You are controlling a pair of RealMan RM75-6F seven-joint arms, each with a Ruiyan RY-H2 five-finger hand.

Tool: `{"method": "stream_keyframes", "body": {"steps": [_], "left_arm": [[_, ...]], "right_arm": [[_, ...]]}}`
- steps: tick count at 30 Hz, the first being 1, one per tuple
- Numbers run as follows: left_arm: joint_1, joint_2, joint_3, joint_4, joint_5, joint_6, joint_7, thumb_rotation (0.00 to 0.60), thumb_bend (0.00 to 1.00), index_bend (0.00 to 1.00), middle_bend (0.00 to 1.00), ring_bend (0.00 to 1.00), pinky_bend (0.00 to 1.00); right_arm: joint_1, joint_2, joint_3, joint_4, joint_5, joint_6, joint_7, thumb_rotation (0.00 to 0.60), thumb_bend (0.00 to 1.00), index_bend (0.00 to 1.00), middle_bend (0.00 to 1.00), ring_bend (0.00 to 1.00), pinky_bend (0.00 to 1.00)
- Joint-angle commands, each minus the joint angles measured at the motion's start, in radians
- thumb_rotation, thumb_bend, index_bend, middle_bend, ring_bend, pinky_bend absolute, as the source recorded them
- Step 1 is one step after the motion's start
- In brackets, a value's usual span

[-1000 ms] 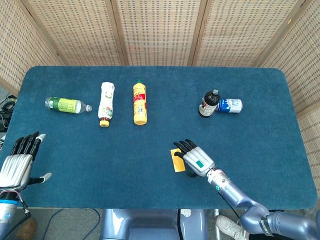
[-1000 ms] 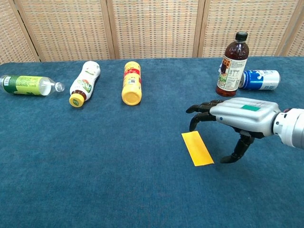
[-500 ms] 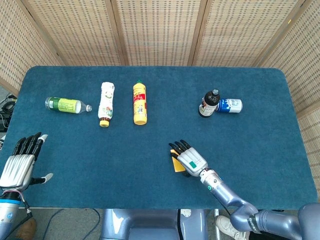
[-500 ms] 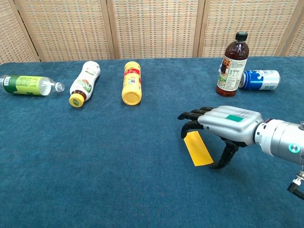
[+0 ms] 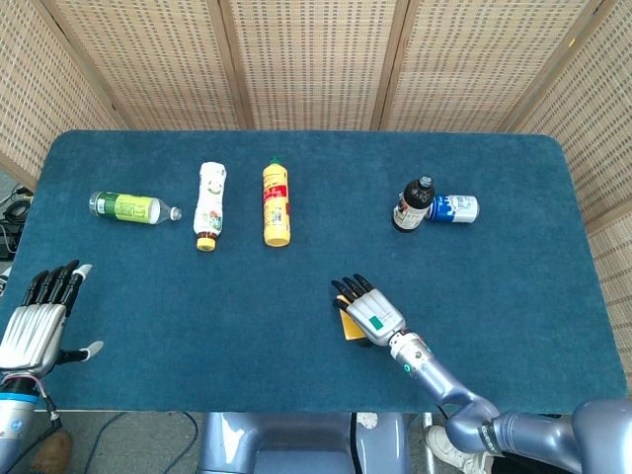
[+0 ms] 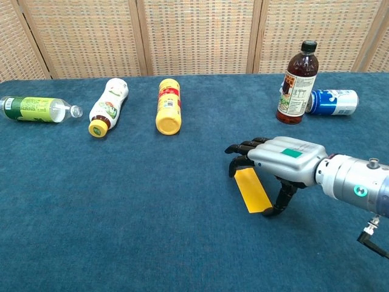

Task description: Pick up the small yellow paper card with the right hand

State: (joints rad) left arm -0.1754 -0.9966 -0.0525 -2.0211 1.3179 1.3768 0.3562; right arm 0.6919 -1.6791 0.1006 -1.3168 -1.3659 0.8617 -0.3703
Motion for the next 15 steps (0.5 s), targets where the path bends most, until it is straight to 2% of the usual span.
{"method": "stream_keyframes", "body": {"steps": [1,3,11,15], "left_arm": [[0.0,0.001,0.0,0.0,0.0,0.001,-0.003,0.6,0.0,0.0,0.0,0.0,0.0],[-0.001,0.003,-0.001,0.001,-0.001,0.001,-0.007,0.6,0.0,0.0,0.0,0.0,0.0],[-0.003,0.007,-0.001,0.001,-0.004,-0.003,-0.014,0.6,0.0,0.0,0.0,0.0,0.0],[-0.003,0.007,0.001,0.0,-0.001,-0.002,-0.014,0.6,0.0,0.0,0.0,0.0,0.0]], "right_arm": [[0.006,-0.008,0.016,0.015,0.011,0.012,0.002,0.6,0.15,0.24,0.0,0.0,0.0],[0.007,0.0,0.036,0.007,0.022,0.026,0.022,0.6,0.15,0.25,0.0,0.0,0.0],[0.004,0.072,0.056,-0.106,-0.012,0.079,0.075,0.6,0.15,0.24,0.0,0.0,0.0],[-0.007,0.136,0.03,-0.184,-0.04,0.083,0.109,0.6,0.15,0.24,0.0,0.0,0.0]]}}
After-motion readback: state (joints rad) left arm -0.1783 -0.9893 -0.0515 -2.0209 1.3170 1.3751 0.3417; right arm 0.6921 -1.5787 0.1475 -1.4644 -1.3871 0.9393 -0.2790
